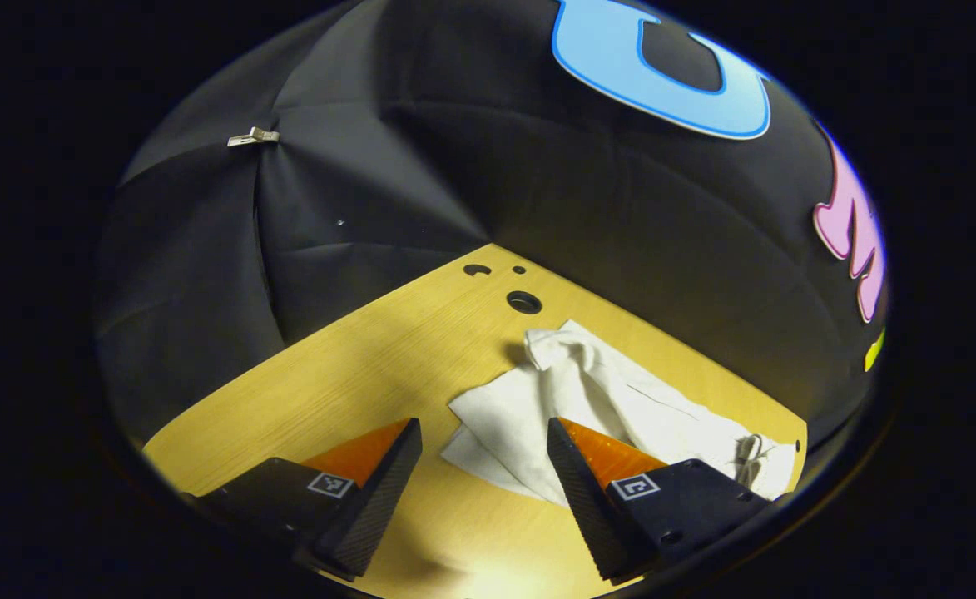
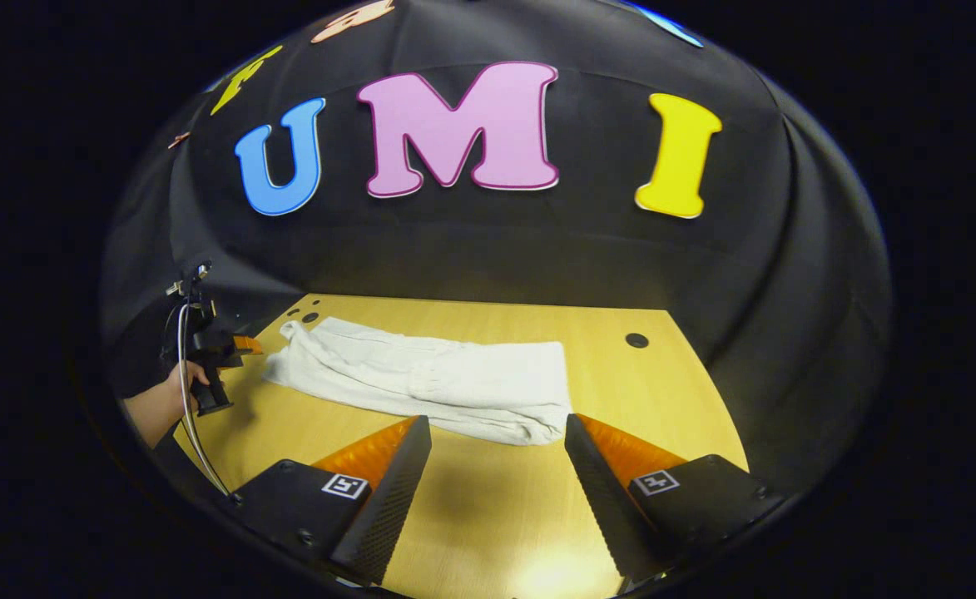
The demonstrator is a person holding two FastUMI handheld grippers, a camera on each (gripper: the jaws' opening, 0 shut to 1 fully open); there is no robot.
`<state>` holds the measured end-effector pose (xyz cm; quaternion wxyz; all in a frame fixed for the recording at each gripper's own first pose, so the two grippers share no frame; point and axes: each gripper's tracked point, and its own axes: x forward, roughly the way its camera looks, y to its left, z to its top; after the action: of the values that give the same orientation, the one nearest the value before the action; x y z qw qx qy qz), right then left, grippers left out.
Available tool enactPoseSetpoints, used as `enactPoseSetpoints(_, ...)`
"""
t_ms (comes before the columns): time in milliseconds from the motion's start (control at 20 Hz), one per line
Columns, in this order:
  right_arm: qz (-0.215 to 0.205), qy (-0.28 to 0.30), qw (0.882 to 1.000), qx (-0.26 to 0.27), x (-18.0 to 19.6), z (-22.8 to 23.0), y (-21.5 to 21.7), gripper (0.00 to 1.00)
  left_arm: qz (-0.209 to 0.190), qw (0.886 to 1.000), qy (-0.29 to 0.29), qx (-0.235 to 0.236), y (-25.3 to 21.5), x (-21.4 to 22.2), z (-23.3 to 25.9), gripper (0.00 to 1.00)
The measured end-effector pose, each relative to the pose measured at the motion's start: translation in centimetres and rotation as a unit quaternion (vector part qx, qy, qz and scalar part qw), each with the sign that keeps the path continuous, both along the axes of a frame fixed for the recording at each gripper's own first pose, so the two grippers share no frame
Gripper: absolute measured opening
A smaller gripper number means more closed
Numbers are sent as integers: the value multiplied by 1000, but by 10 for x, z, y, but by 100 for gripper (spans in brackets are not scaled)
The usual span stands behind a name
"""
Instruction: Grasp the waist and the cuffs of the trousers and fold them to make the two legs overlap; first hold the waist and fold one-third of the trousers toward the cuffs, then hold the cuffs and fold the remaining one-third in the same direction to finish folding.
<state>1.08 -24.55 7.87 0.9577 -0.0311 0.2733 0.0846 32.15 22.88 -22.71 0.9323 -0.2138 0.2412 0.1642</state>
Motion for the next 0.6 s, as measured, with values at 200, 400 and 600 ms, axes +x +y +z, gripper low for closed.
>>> enactPoseSetpoints(200, -34, 28, 999, 19, -40, -11, -15, 99, -15, 999, 20, 21, -10, 23, -17, 96)
enactPoseSetpoints(400, -43, 51, 998, 13, -62, -23, -16, 99, -18, 996, 59, 70, -11, 29, -37, 96)
enactPoseSetpoints(600, -44, 41, 998, 11, -67, -23, -7, 99, -28, 993, 82, 80, -12, 38, -58, 96)
